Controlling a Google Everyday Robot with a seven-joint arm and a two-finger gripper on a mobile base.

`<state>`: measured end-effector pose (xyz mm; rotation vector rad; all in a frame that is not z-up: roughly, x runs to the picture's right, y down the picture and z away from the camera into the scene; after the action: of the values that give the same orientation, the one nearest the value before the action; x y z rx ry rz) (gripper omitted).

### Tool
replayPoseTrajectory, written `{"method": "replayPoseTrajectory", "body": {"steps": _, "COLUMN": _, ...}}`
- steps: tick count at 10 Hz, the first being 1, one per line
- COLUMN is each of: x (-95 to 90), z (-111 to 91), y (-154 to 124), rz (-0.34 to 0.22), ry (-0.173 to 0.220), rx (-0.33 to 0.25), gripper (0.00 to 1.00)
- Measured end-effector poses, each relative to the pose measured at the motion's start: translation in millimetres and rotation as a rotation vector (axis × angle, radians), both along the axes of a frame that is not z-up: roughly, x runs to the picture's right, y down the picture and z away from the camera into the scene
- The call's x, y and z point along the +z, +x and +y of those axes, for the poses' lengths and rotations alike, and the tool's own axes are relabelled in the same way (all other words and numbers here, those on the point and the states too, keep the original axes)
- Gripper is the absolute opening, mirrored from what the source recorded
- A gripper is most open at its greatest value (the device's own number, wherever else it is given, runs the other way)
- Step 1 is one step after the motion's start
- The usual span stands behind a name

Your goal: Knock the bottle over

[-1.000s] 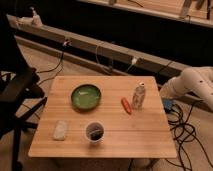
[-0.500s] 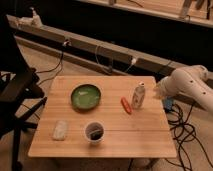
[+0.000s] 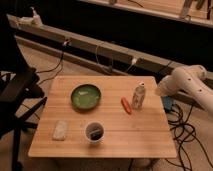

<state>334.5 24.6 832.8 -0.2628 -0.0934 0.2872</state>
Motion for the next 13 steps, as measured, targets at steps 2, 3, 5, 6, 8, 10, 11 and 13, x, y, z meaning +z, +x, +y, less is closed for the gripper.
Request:
{"method": "replayPoseTrajectory", "body": {"steps": 2, "x": 18.0, "z": -2.4, "y": 6.0, "rz": -0.014, "ry": 0.011, "rx": 0.037, "gripper": 0.00}}
{"method": "replayPoseTrajectory", "body": {"steps": 3, "x": 21.8, "z": -2.8, "y": 3.7, "rz": -0.029, "ry": 0.016, "rx": 0.050, "gripper": 0.00}}
{"method": "replayPoseTrajectory", "body": {"steps": 5, "x": 29.4, "z": -1.4, "y": -2.1, "rz": -0.076, "ry": 0.034, "rx": 0.077, "gripper": 0.00}}
{"method": "replayPoseTrajectory", "body": {"steps": 6, "x": 30.8, "z": -2.7, "y": -12.7, "rz": -0.104, "ry": 0.043, "rx": 0.080, "gripper": 0.00}}
{"method": "replayPoseTrajectory", "body": {"steps": 8, "x": 30.1, "z": -2.7, "y": -39.2, "rz": -0.173, "ry": 0.053, "rx": 0.079, "gripper": 0.00}}
{"method": "replayPoseTrajectory", "body": {"steps": 10, "x": 29.5, "z": -5.0, "y": -76.7, "rz": -0.265, "ry": 0.054, "rx": 0.065, "gripper": 0.00}}
{"method": "replayPoseTrajectory", "body": {"steps": 11, "x": 21.8, "z": -4.0, "y": -97.7, "rz": -0.336, "ry": 0.044, "rx": 0.047, "gripper": 0.00}}
{"method": "replayPoseTrajectory", "body": {"steps": 13, "x": 6.1, "z": 0.2, "y": -127.4, "rz": -0.450, "ry": 0.039, "rx": 0.028, "gripper": 0.08}}
